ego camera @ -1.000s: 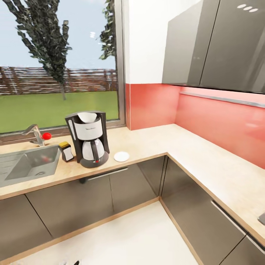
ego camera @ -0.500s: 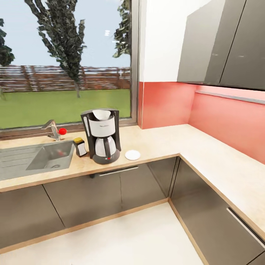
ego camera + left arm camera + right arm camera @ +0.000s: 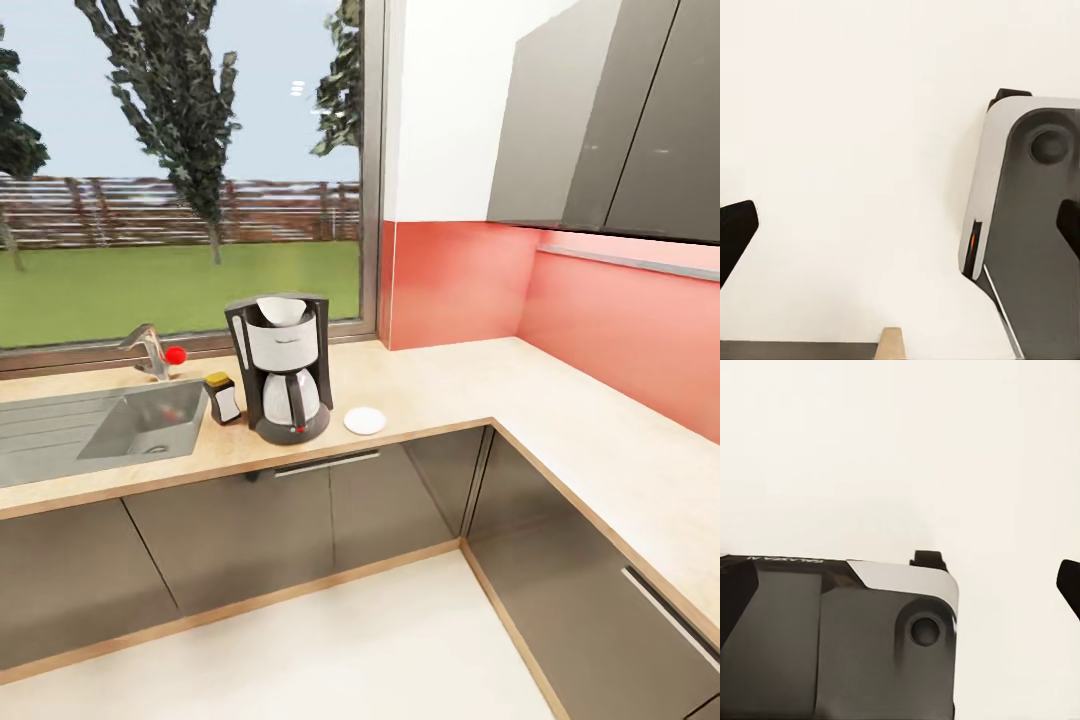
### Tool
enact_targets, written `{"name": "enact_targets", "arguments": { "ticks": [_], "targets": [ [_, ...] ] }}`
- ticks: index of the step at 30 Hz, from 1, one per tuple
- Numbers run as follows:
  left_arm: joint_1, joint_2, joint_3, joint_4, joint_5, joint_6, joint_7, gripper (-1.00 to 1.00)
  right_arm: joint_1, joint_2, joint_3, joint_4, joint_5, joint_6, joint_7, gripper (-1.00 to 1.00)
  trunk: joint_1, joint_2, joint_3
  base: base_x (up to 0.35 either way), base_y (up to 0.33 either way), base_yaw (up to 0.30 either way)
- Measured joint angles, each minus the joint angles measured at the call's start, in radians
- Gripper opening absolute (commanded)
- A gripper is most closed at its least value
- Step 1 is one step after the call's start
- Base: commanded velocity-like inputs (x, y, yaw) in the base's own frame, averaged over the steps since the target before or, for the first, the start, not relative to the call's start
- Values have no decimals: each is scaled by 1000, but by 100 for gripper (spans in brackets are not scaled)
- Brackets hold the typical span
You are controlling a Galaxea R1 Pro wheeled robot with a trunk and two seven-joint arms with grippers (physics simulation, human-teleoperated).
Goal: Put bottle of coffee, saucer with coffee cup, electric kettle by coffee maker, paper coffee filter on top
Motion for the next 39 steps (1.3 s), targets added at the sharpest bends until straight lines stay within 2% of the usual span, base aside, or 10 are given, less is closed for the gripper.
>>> {"name": "enact_targets", "arguments": {
  "ticks": [4, 11, 15, 16, 27, 34, 39],
  "targets": [
    [4, 2, -1, 1, -1, 13, 20, 100, 0, 0, -1, 0, 0, 0, 1, 100, 0, 0, 0, 0, 0, 0],
    [49, 6, -3, 0, -1, 39, 58, 100, 0, 0, -1, 0, -2, 0, -2, 100, 0, 0, 0, 0, 0, 0],
    [63, 3, -4, 0, -47, 41, 59, 100, 0, -1, -2, 0, -2, 1, -3, 100, 0, 0, 0, 0, 0, 46],
    [64, 0, -2, -1, -80, 42, 60, 100, 0, -5, -2, 0, -2, 3, -1, 100, 0, 0, 0, 0, 0, 222],
    [64, -3, 4, -4, -85, 41, 61, 100, 3, -18, -1, 3, -2, 4, 2, 100, 0, 0, -7, 0, 0, 257],
    [64, -3, 6, -8, -85, 42, 62, 100, 50, -71, -1, 3, -1, -2, 4, 100, 0, 0, -11, 0, 0, 262],
    [64, -4, 9, -10, -84, 41, 63, 100, 78, -90, 0, 2, 1, -2, 41, 100, 0, 0, -15, 0, 0, 262]
  ]
}}
